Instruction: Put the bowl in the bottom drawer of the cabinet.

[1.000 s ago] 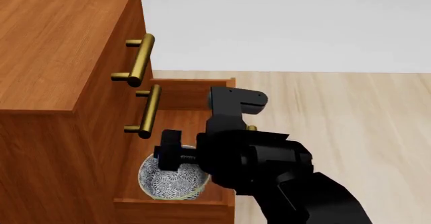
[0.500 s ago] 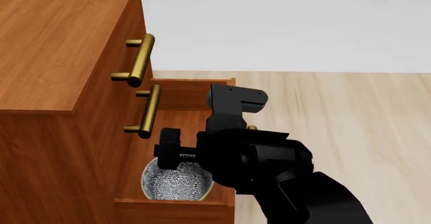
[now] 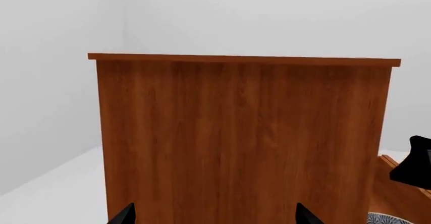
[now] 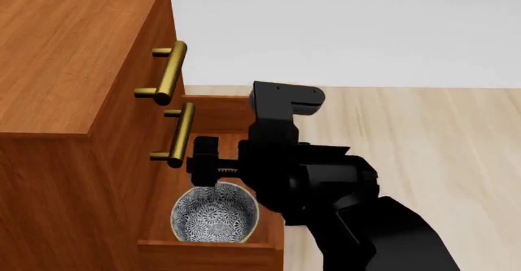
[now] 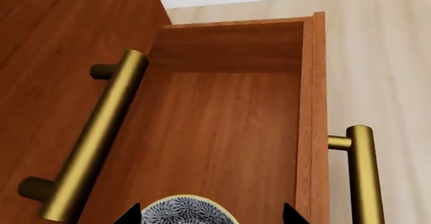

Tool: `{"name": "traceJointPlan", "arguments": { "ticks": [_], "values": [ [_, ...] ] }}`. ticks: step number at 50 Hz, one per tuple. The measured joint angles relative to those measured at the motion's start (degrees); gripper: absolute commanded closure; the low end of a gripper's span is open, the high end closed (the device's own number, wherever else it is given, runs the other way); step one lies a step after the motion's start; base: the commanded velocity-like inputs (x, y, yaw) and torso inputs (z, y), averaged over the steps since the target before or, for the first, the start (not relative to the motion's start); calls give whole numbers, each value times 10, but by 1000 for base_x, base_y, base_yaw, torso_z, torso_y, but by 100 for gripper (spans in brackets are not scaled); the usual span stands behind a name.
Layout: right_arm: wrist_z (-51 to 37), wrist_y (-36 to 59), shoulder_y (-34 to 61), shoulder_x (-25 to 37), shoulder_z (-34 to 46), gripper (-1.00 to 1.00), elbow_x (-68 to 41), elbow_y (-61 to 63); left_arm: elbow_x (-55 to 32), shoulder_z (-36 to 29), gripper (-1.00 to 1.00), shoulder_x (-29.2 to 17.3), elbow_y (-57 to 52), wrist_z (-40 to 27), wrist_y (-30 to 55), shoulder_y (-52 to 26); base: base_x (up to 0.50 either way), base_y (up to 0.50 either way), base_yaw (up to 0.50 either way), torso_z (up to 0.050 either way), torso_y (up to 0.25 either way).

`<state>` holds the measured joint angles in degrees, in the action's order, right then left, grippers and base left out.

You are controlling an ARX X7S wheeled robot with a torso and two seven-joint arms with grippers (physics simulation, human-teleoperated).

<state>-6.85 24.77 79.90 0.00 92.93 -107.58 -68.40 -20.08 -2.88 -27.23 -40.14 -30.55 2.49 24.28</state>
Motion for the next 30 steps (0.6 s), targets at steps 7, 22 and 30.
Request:
{"name": "traceJointPlan", "arguments": {
  "ticks": [7, 22, 30],
  "values": [
    [-2, -13, 8, 0, -2, -100, 10, 1, 1, 0, -100, -1, -3, -2, 0, 2, 0, 0, 0, 0, 0],
    [-1, -28, 33, 0, 1, -100, 17, -11, 6, -3, -100, -3, -9, -6, 2, 3, 0, 0, 0, 0, 0],
    [-1, -30, 49, 0, 3, -100, 29, -22, 9, -7, -100, -3, -13, -8, 6, 2, 0, 0, 0, 0, 0]
  ]
}}
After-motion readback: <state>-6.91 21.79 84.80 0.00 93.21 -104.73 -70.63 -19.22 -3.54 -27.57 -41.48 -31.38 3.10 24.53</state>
